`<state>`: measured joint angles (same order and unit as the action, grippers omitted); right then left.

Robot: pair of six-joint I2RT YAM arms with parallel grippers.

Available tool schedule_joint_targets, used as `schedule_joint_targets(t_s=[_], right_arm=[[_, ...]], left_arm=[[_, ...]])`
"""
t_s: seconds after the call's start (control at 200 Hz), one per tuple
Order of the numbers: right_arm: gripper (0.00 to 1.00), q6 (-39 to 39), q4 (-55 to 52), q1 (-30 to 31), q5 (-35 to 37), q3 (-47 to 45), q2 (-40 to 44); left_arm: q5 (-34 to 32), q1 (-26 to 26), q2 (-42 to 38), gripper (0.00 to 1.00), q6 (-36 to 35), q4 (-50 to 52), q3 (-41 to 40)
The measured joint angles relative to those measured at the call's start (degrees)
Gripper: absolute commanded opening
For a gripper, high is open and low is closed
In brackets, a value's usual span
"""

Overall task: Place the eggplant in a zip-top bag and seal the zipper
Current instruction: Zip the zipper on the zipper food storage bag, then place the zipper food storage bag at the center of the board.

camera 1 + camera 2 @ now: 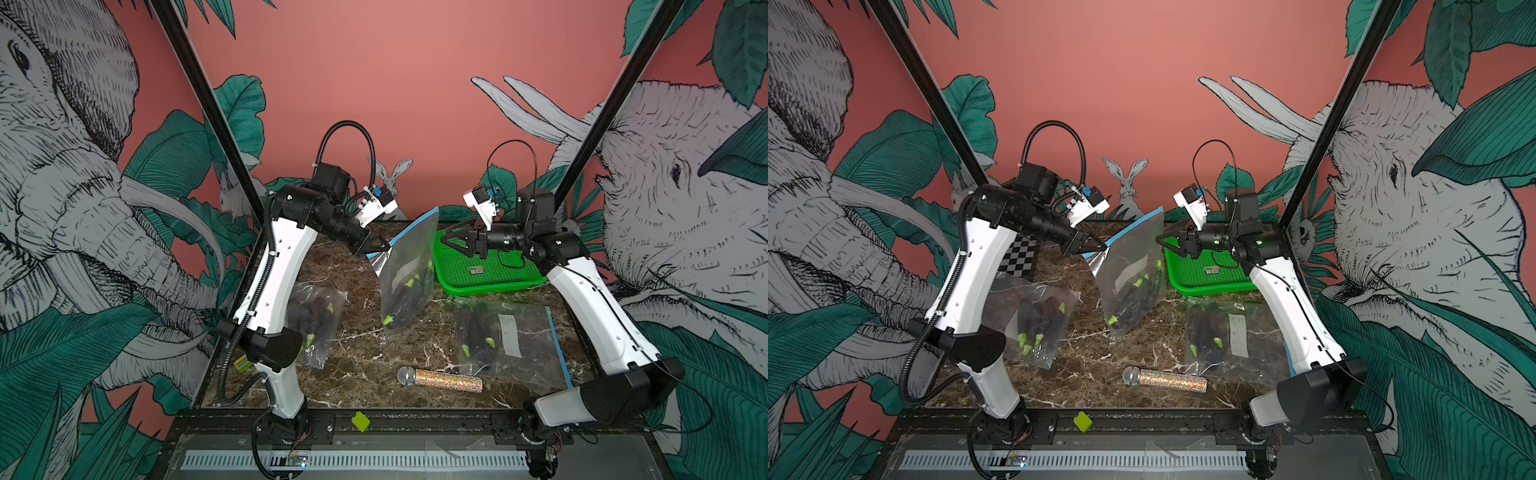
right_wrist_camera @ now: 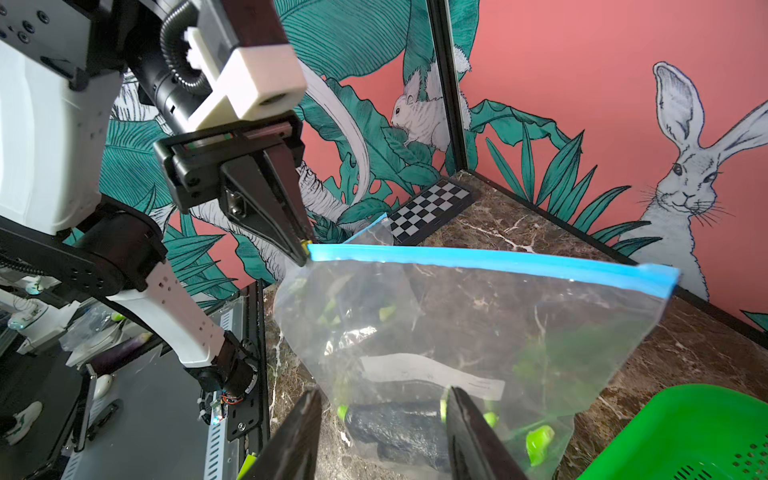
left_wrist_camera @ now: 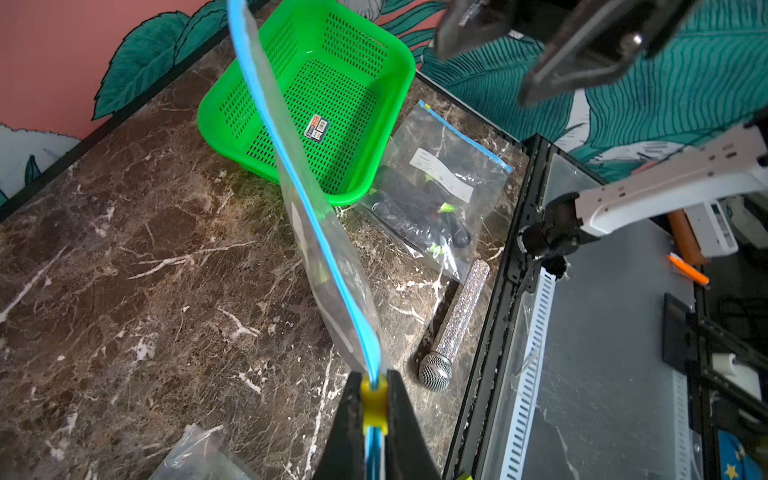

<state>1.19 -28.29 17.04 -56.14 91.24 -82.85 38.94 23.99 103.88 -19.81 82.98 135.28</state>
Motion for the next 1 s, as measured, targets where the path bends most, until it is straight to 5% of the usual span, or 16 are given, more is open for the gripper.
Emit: schedule_joint_targets(t_s=[0.26, 0.48, 0.9, 1.0], right_arm=[[0.48, 3.19, 3.85, 0.81, 3.32, -4.98, 0.02], [0.48, 4.22, 4.76, 0.81, 6.8, -7.58, 0.52], [0.48, 4.92, 10.38, 0.48, 22.32, -24.55, 3.96], [0.48, 5.95, 13.51, -1.14, 23.93, -29.27, 4.04]], left_arm=[[-5.51, 0.09, -1.75, 0.0, 22.36, -16.57, -11.13], [-10.75, -2.95, -6.54, 0.0, 29.46, -27.26, -29.99], [-20.37, -4.52, -10.84, 0.53, 30.4, -38.47, -45.57], [-23.69, -4.52, -11.04, 0.75, 30.4, -39.56, -47.43]])
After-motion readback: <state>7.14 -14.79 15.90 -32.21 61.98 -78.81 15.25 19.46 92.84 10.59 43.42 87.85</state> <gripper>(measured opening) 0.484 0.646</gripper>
